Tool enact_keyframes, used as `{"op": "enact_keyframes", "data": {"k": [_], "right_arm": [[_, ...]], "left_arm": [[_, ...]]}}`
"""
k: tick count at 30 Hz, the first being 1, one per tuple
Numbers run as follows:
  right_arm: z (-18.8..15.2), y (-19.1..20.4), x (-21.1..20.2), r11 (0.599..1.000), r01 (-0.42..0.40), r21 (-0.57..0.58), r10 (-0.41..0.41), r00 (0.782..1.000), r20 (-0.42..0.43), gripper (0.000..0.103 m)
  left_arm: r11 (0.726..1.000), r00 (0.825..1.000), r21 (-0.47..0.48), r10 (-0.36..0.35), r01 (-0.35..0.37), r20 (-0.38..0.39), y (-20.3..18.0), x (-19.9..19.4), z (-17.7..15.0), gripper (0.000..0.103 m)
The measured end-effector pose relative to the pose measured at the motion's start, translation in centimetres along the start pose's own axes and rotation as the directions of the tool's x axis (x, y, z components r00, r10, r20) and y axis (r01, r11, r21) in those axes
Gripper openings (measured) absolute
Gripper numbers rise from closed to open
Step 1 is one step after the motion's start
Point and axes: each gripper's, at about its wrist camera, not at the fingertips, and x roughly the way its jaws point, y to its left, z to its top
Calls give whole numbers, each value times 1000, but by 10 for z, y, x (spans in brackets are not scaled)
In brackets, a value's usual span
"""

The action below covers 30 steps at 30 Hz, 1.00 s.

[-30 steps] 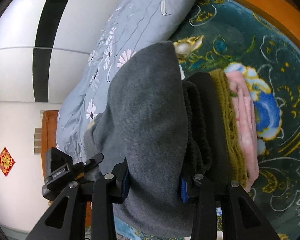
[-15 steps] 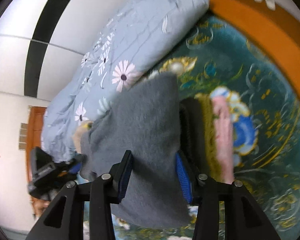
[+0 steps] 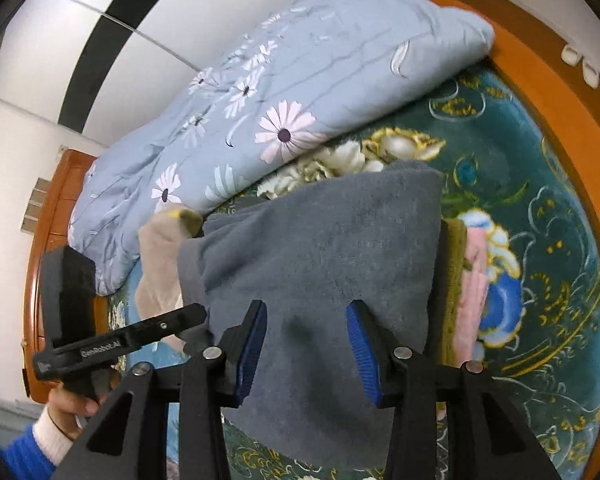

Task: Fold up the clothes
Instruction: 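Lower the grey garment onto the stack and open both grippers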

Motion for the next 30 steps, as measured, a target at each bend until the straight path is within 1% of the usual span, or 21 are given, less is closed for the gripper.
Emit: {"op": "enact_keyframes", "data": {"k": [4,8,12,14,15,18,20,23,25,27,28,30], "right_arm": [[5,-7,15,1000,19,13,-19,1000,-6,46],[9,-17,23,999,6,47,-5,1000,-9,46],[8,-15,22,998,-1,61,1,1000,-3,46],[9,-13,20,998,6,57,-6,1000,-2,46],[8,-10,16,998,14,57,-14,1000,1,46],[2,3,-5,999,39,36,-40,999,27,46],[-8,14,-21,999,49,5,-49,997,56,46],[-31,28,-39,999,43,-11,-42,997,68,47],[-51,37,-44,999,46,-13,-45,997,58,49],[-73,44,-44,999,50,-18,-49,998,39,53],[-85,47,-41,998,59,-22,-58,998,22,56],[-107,50,-29,995,100,-27,-101,995,-23,56]], "left_arm": [[999,999,-27,-35,35,8,7,6,3,29],[1000,1000,-14,-27,27,7,7,13,5,29],[1000,1000,-17,-8,8,1,5,12,5,29],[1000,1000,-23,15,-16,-6,-1,6,5,29],[1000,1000,-8,29,-29,2,-6,1,3,29],[992,995,86,88,-92,53,-25,-21,-9,30],[987,992,114,103,-111,78,-31,-36,-19,31],[988,989,93,116,-125,96,-28,-50,-37,38],[988,988,71,128,-134,90,-23,-53,-51,41],[989,987,38,141,-144,76,-14,-52,-65,41],[989,987,22,147,-149,69,-10,-52,-73,41],[987,985,-8,162,-162,57,-2,-50,-86,41]]}}
